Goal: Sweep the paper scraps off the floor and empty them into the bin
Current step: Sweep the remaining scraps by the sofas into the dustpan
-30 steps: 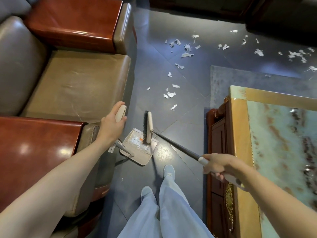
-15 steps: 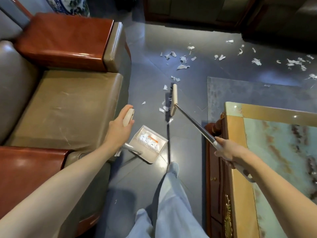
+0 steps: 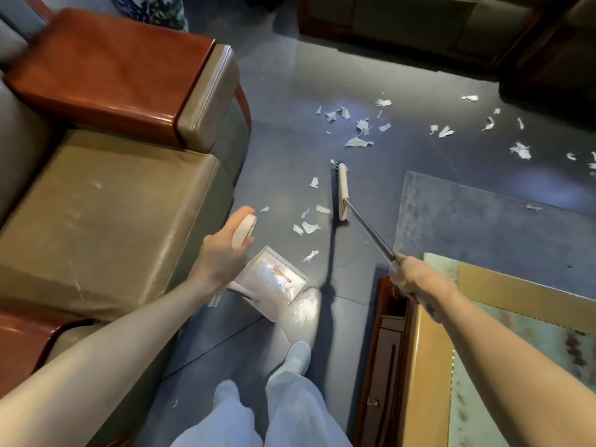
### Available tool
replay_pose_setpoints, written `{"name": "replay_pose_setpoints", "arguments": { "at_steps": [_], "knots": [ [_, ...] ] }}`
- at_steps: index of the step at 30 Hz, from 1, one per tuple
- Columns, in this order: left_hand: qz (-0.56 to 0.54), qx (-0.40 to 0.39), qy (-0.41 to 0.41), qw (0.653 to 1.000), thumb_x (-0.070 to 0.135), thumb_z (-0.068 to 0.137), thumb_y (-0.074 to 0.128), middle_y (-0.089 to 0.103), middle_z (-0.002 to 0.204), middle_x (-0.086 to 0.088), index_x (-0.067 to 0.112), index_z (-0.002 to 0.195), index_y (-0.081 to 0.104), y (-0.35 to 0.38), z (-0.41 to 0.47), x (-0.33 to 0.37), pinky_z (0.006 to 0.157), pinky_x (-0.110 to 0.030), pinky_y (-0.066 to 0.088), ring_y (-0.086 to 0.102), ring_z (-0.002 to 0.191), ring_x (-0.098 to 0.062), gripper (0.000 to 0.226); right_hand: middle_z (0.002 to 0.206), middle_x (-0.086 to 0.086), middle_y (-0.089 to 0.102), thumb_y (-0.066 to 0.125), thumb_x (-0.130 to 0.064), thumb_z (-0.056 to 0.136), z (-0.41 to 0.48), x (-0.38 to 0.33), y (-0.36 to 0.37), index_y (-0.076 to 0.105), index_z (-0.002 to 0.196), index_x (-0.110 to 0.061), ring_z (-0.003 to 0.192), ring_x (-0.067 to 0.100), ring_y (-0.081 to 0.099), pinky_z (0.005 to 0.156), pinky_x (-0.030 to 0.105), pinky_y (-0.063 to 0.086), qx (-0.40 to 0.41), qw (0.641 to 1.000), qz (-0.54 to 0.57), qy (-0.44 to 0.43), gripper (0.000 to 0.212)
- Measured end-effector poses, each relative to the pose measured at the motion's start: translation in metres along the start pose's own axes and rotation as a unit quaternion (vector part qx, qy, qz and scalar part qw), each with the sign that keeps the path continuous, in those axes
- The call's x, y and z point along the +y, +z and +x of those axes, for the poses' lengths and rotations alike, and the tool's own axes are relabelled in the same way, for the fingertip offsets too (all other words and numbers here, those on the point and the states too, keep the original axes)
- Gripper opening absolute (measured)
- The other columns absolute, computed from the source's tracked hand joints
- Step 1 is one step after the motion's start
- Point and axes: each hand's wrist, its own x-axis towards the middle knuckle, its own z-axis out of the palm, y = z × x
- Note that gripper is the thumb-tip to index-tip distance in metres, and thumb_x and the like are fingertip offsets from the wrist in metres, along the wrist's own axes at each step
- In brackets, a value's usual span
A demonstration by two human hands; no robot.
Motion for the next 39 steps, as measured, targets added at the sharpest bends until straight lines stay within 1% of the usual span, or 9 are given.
{"name": "replay_pose_setpoints", "arguments": {
  "at_steps": [5, 7, 11, 13, 15, 18, 32, 36, 39],
  "knots": [
    [-0.003, 0.037, -0.007, 0.999, 0.024, 0.096, 0.053, 0.06, 0.101, -0.002, 0.043, 0.133, 0.044, 0.007, 0.023, 0.017, 0.081, -0.052, 0.054, 0.06, 0.086, -0.036, 0.042, 0.141, 0.013, 0.048, 0.051, -0.003, 0.092, 0.012, 0.002, -0.009, 0.024, 0.151, -0.019, 0.12, 0.03, 0.053, 0.088, 0.027, 0.049, -0.043, 0.997, -0.053, -0.04, 0.067],
    [0.003, 0.039, 0.003, 0.999, 0.026, 0.098, 0.051, 0.057, 0.114, 0.001, 0.036, 0.138, 0.041, 0.007, 0.03, 0.022, 0.088, -0.053, 0.052, 0.059, 0.098, -0.033, 0.042, 0.143, 0.009, 0.048, 0.048, 0.002, 0.09, 0.002, -0.008, -0.008, 0.017, 0.153, -0.019, 0.123, 0.028, 0.053, 0.072, 0.021, 0.051, -0.074, 0.988, -0.127, -0.052, 0.073],
    [0.006, 0.036, 0.018, 0.999, 0.024, 0.098, 0.049, 0.056, 0.126, -0.002, 0.033, 0.14, 0.039, 0.01, 0.039, 0.03, 0.091, -0.053, 0.049, 0.055, 0.103, -0.036, 0.044, 0.144, 0.012, 0.045, 0.047, 0.006, 0.088, -0.024, -0.011, 0.001, 0.01, 0.154, -0.016, 0.125, 0.026, 0.052, 0.101, 0.031, 0.045, -0.135, 0.969, -0.187, -0.09, 0.079],
    [0.009, 0.037, 0.019, 0.999, 0.025, 0.098, 0.05, 0.057, 0.126, -0.004, 0.033, 0.14, 0.039, 0.011, 0.045, 0.033, 0.09, -0.053, 0.05, 0.057, 0.102, -0.034, 0.044, 0.149, 0.012, 0.038, 0.048, 0.008, 0.088, -0.039, -0.006, -0.004, 0.005, 0.154, -0.016, 0.117, 0.021, 0.056, 0.094, 0.025, 0.048, -0.164, 0.968, -0.168, -0.087, 0.082],
    [-0.005, 0.037, 0.004, 0.999, 0.026, 0.098, 0.051, 0.055, 0.127, -0.002, 0.037, 0.14, 0.038, 0.01, 0.05, 0.033, 0.09, -0.052, 0.052, 0.058, 0.103, -0.03, 0.045, 0.142, 0.011, 0.044, 0.049, 0.01, 0.091, -0.053, 0.003, -0.014, 0.003, 0.155, -0.018, 0.072, 0.001, 0.063, 0.059, 0.015, 0.052, -0.188, 0.972, -0.12, -0.075, 0.084],
    [-0.018, 0.021, -0.01, 1.0, 0.027, 0.099, 0.051, 0.052, 0.127, 0.001, 0.043, 0.14, 0.034, 0.005, 0.053, 0.028, 0.09, -0.05, 0.053, 0.057, 0.104, -0.026, 0.047, 0.089, 0.008, 0.057, 0.043, 0.013, 0.093, -0.07, 0.02, -0.033, 0.013, 0.153, -0.031, 0.031, 0.004, 0.044, 0.031, 0.016, 0.036, -0.207, 0.977, 0.007, -0.054, 0.08],
    [0.047, -0.063, 0.048, 0.996, 0.032, 0.099, 0.05, 0.046, 0.143, 0.004, 0.038, 0.145, 0.032, -0.04, 0.06, -0.009, 0.102, -0.046, 0.044, 0.05, 0.124, -0.027, 0.05, 0.087, 0.0, 0.05, 0.046, -0.003, 0.094, -0.084, -0.02, 0.018, 0.012, 0.153, -0.03, 0.063, 0.01, 0.049, 0.05, 0.02, 0.044, -0.049, 0.998, -0.035, 0.025, 0.072],
    [0.022, -0.067, 0.05, 0.996, 0.031, 0.1, 0.049, 0.053, 0.132, 0.0, 0.05, 0.14, 0.033, -0.036, 0.062, -0.02, 0.096, -0.039, 0.048, 0.055, 0.107, -0.023, 0.048, 0.119, 0.01, 0.054, 0.049, 0.008, 0.088, -0.094, -0.05, 0.061, 0.011, 0.154, -0.027, 0.084, 0.018, 0.061, 0.065, 0.025, 0.056, -0.134, 0.99, -0.004, 0.039, 0.084],
    [0.011, -0.067, 0.049, 0.997, 0.032, 0.1, 0.048, 0.053, 0.129, 0.001, 0.056, 0.137, 0.029, -0.039, 0.069, -0.026, 0.086, -0.029, 0.044, 0.051, 0.097, -0.015, 0.048, 0.13, 0.017, 0.048, 0.049, 0.009, 0.089, -0.103, -0.067, 0.065, 0.001, 0.154, -0.026, 0.07, 0.015, 0.058, 0.054, 0.022, 0.055, -0.189, 0.981, -0.027, 0.023, 0.089]
  ]
}}
